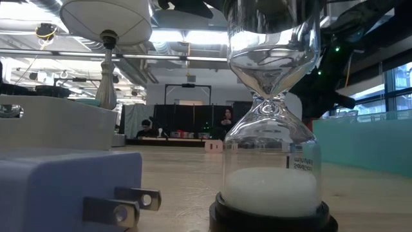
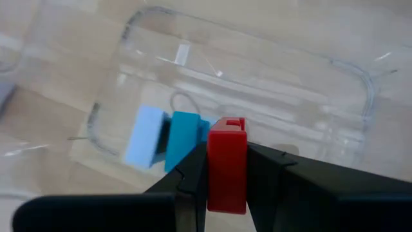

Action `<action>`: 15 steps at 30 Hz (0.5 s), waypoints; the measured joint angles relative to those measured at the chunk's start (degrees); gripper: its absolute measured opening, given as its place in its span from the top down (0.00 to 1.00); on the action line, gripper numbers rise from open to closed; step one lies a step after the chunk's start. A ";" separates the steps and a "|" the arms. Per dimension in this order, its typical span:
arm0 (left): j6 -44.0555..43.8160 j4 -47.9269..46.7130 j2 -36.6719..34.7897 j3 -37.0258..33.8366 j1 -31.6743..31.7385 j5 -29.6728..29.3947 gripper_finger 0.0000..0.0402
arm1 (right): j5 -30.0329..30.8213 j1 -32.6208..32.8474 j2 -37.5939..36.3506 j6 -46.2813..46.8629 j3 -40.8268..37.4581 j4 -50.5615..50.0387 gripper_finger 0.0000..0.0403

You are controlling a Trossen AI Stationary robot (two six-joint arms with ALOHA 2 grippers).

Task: Pick & Place Office items
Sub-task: Put the red digital timer into the transparent bin

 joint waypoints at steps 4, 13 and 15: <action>0.00 0.00 0.00 0.00 0.00 0.03 0.42 | -0.04 -0.80 1.84 -0.86 0.00 0.05 0.82; 0.04 -0.02 0.00 0.00 0.00 0.04 0.42 | -0.61 -1.26 4.31 -1.10 0.16 0.28 0.82; 0.04 -0.02 0.00 0.00 0.00 0.03 0.42 | -0.61 -1.26 4.43 -1.12 0.17 0.29 0.82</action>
